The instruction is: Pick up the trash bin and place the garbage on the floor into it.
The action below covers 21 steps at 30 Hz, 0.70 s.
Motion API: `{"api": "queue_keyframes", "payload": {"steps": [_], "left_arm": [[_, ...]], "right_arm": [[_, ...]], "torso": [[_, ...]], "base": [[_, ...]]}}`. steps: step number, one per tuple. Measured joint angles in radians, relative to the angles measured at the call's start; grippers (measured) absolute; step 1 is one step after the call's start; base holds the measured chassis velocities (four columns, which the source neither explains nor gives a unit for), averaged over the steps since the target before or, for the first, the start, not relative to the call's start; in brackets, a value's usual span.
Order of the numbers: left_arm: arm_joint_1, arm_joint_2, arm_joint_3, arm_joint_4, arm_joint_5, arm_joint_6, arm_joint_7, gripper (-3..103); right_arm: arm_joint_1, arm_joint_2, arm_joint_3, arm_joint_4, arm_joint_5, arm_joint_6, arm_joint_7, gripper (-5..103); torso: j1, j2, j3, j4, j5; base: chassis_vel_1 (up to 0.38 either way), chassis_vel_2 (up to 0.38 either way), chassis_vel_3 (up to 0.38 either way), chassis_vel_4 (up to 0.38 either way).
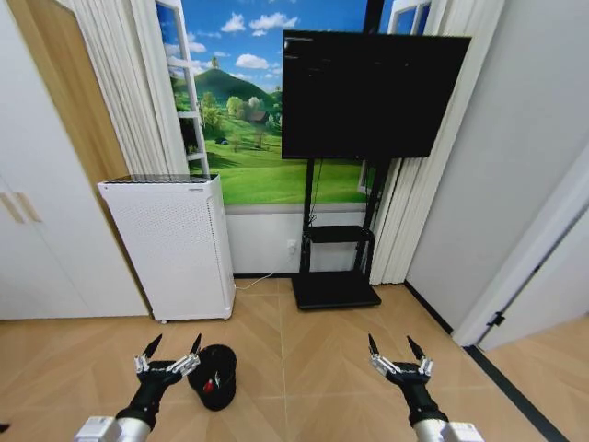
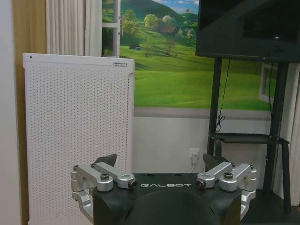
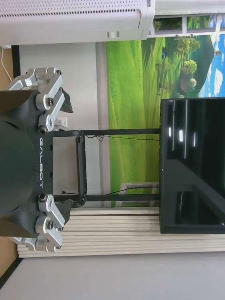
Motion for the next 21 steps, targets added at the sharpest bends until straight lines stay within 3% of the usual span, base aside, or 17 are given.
{"api": "queue_keyframes", "payload": {"steps": [2, 6, 8, 11, 13, 16, 19, 21], "left_arm": [[0.0, 0.0, 0.0, 0.0, 0.0, 0.0, 0.0, 100], [0.0, 0.0, 0.0, 0.0, 0.0, 0.0, 0.0, 100], [0.0, 0.0, 0.0, 0.0, 0.0, 0.0, 0.0, 100], [0.0, 0.0, 0.0, 0.0, 0.0, 0.0, 0.0, 100], [0.0, 0.0, 0.0, 0.0, 0.0, 0.0, 0.0, 100], [0.0, 0.0, 0.0, 0.0, 0.0, 0.0, 0.0, 100], [0.0, 0.0, 0.0, 0.0, 0.0, 0.0, 0.0, 100], [0.0, 0.0, 0.0, 0.0, 0.0, 0.0, 0.0, 100]], "right_arm": [[0.0, 0.0, 0.0, 0.0, 0.0, 0.0, 0.0, 100], [0.0, 0.0, 0.0, 0.0, 0.0, 0.0, 0.0, 100], [0.0, 0.0, 0.0, 0.0, 0.0, 0.0, 0.0, 100], [0.0, 0.0, 0.0, 0.0, 0.0, 0.0, 0.0, 100], [0.0, 0.0, 0.0, 0.0, 0.0, 0.0, 0.0, 100], [0.0, 0.0, 0.0, 0.0, 0.0, 0.0, 0.0, 100], [0.0, 0.0, 0.0, 0.0, 0.0, 0.0, 0.0, 100], [0.0, 0.0, 0.0, 0.0, 0.0, 0.0, 0.0, 100]], "torso": [[0.0, 0.0, 0.0, 0.0, 0.0021], [0.0, -0.001, 0.0, 0.0, -0.0003], [0.0, -0.001, 0.0, -0.0001, 0.0019], [0.0, -0.001, 0.0, -0.0001, 0.0001], [0.0, -0.001, -0.001, 0.0, 0.0021], [-0.001, -0.001, -0.001, 0.0, 0.0007], [-0.001, -0.001, -0.001, -0.0003, 0.002], [-0.001, -0.001, -0.001, 0.0, 0.0003]], "base": [[0.344, -0.355, -0.331, 0.328], [0.354, -0.339, -0.352, 0.361], [0.358, -0.323, -0.348, 0.337], [0.334, -0.344, -0.348, 0.356], [0.342, -0.342, -0.362, 0.347], [0.358, -0.33, -0.377, 0.327], [0.333, -0.302, -0.343, 0.28], [0.27, -0.203, -0.339, 0.151]]}}
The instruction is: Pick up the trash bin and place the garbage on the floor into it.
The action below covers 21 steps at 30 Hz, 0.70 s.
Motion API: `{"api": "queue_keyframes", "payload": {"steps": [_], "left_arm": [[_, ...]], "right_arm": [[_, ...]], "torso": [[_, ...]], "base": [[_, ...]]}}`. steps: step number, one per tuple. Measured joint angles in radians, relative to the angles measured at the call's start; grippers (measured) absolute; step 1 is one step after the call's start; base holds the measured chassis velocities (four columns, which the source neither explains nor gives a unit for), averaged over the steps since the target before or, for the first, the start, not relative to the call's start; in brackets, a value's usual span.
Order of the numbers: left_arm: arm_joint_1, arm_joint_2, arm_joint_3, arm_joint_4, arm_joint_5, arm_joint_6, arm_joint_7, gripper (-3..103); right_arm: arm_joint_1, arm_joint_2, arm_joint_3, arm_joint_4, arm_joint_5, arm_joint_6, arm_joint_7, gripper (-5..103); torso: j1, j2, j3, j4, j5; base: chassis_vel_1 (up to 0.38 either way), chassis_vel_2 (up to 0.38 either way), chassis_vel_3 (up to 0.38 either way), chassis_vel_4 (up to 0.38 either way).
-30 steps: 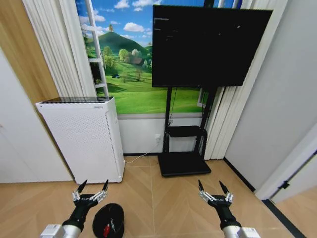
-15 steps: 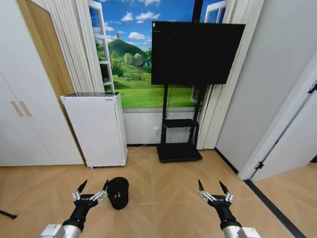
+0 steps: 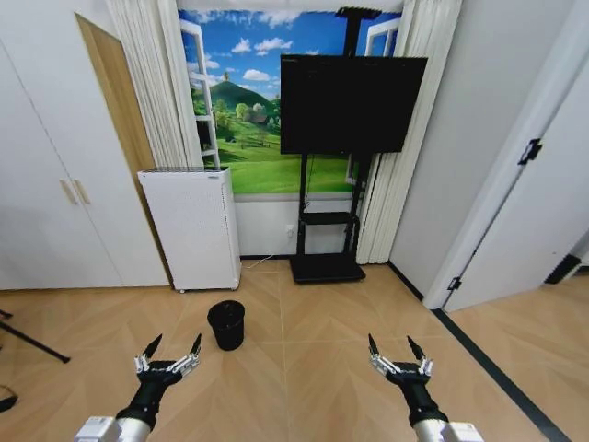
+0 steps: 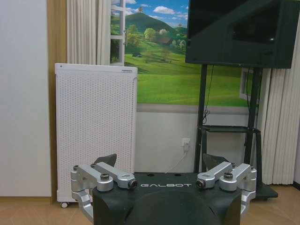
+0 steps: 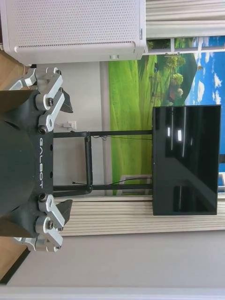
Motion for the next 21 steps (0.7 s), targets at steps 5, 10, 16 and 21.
{"api": "queue_keyframes", "payload": {"steps": [5, 10, 16, 21], "left_arm": [[0.0, 0.0, 0.0, 0.0, 0.0, 0.0, 0.0, 100], [0.0, 0.0, 0.0, 0.0, 0.0, 0.0, 0.0, 100], [0.0, 0.0, 0.0, 0.0, 0.0, 0.0, 0.0, 100], [0.0, 0.0, 0.0, 0.0, 0.0, 0.0, 0.0, 100]], "right_arm": [[0.0, 0.0, 0.0, 0.0, 0.0, 0.0, 0.0, 100], [0.001, 0.0, 0.0, 0.0, 0.0, 0.0, 0.0, 100], [0.001, 0.0, 0.0, 0.0, 0.0, 0.0, 0.0, 100], [0.001, 0.0, 0.0, 0.0, 0.0, 0.0, 0.0, 100]], "torso": [[0.0, 0.0, 0.0, -0.0002, 0.0007], [0.001, -0.001, 0.0, 0.0003, 0.0009], [0.001, -0.001, 0.0, 0.0001, 0.0007], [0.001, -0.001, 0.0, 0.0, 0.0007]], "base": [[0.194, -0.072, -0.202, 0.123], [-0.021, -0.009, -0.016, 0.0], [-0.054, 0.004, 0.07, -0.015], [0.0, 0.0, 0.0, 0.0]]}}
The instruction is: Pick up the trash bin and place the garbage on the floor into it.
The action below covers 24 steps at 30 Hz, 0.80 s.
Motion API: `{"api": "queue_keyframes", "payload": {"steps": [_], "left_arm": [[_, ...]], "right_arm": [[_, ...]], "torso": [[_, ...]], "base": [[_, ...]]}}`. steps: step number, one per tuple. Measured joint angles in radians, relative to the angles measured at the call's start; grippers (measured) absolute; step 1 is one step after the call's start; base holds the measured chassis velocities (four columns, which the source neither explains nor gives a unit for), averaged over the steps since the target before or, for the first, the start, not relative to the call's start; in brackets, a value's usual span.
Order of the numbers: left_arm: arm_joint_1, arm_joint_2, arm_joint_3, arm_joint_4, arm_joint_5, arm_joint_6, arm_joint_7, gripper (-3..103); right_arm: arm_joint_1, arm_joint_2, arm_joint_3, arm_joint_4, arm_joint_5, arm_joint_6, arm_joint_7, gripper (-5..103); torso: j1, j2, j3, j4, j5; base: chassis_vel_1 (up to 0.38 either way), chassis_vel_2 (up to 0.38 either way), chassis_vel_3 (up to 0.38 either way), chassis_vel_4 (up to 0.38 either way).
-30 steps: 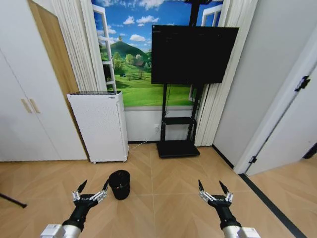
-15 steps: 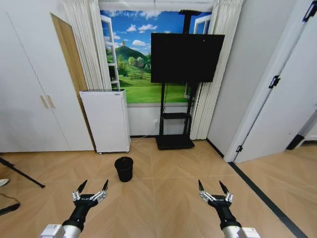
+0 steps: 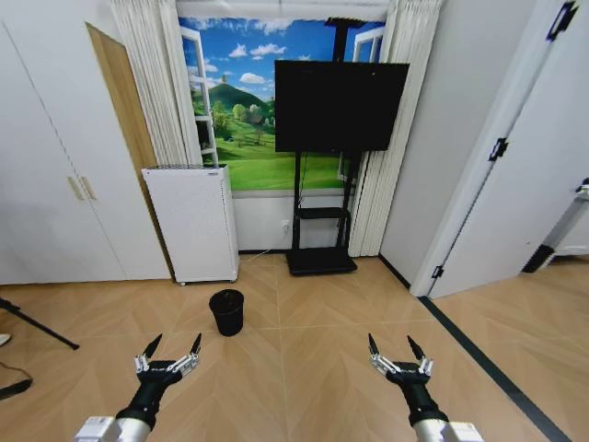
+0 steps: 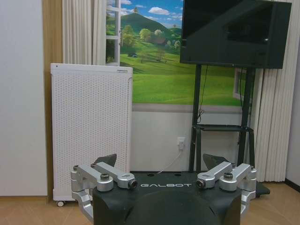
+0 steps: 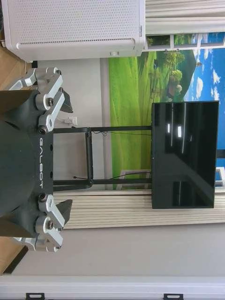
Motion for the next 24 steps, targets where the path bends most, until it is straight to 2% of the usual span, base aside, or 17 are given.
{"api": "queue_keyframes", "payload": {"steps": [15, 24], "left_arm": [[0.0, 0.0, 0.0, 0.0, 0.0, 0.0, 0.0, 100], [0.0, 0.0, 0.0, 0.0, 0.0, 0.0, 0.0, 100]], "right_arm": [[0.0, 0.0, 0.0, 0.0, 0.0, 0.0, 0.0, 100], [-0.001, 0.0, 0.0, 0.0, 0.0, 0.0, 0.0, 100]], "torso": [[0.0, 0.0, 0.0, 0.0001, 0.0], [0.0, 0.0, 0.0, 0.0, -0.0001]], "base": [[0.0, 0.0, 0.0, 0.0], [0.071, 0.046, -0.065, -0.058]]}}
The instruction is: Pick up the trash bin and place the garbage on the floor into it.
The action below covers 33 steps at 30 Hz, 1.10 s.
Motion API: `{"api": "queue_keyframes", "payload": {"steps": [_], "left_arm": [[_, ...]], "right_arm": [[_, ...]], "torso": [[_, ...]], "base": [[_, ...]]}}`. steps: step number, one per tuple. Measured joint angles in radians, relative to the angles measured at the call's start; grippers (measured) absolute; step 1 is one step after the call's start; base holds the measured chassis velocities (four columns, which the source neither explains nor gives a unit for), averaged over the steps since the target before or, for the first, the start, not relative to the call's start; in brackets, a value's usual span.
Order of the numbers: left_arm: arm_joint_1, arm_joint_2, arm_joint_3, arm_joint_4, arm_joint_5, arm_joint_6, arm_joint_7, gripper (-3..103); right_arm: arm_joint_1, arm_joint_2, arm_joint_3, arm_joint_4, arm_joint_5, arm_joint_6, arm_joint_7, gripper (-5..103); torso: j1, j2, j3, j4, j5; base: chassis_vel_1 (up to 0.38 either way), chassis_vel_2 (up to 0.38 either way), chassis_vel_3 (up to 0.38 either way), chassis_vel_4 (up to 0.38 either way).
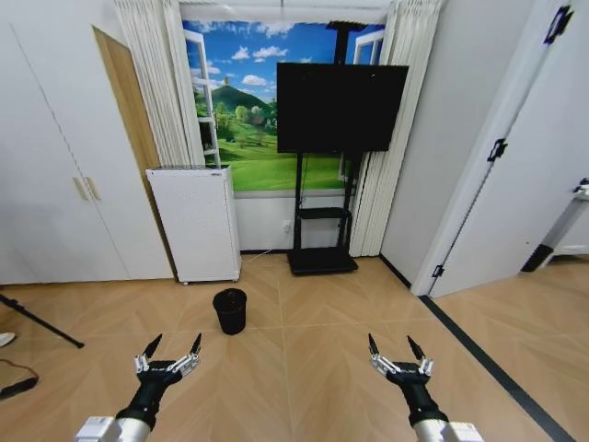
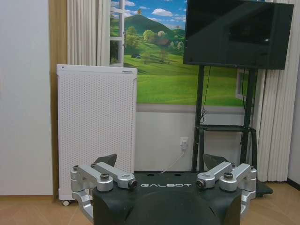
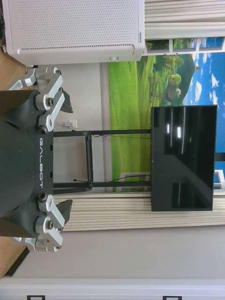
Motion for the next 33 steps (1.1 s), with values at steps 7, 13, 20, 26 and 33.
{"api": "queue_keyframes", "payload": {"steps": [7, 13, 20, 26, 33], "left_arm": [[0.0, 0.0, 0.0, 0.0, 0.0, 0.0, 0.0, 100], [0.0, 0.0, 0.0, 0.0, 0.0, 0.0, 0.0, 100], [0.0, 0.0, 0.0, 0.0, 0.0, 0.0, 0.0, 100], [0.0, 0.0, 0.0, 0.0, 0.0, 0.0, 0.0, 100], [0.0, 0.0, 0.0, 0.0, 0.0, 0.0, 0.0, 100]], "right_arm": [[0.0, 0.0, 0.0, 0.0, 0.0, 0.0, 0.0, 100], [0.0, 0.0, 0.0, 0.0, 0.0, 0.0, 0.0, 100], [0.0, 0.0, 0.0, 0.0, 0.0, 0.0, 0.0, 100], [0.0, 0.0, 0.0, 0.0, 0.0, 0.0, 0.0, 100], [0.0, 0.0, 0.0, 0.0, 0.0, 0.0, 0.0, 100]], "torso": [[0.0, 0.0, 0.0, 0.0, 0.0], [0.0, 0.0, 0.0, 0.0, 0.0002], [0.0, 0.0, 0.0, 0.0, 0.0001], [0.0, 0.0, 0.0, -0.0001, 0.0], [0.0, 0.0, 0.0, 0.0, 0.0]], "base": [[0.04, 0.036, -0.037, -0.045], [0.0, 0.0, 0.0, 0.0], [0.013, -0.007, -0.011, 0.015], [0.036, -0.054, -0.056, 0.037], [0.0, 0.0, 0.0, 0.0]]}}
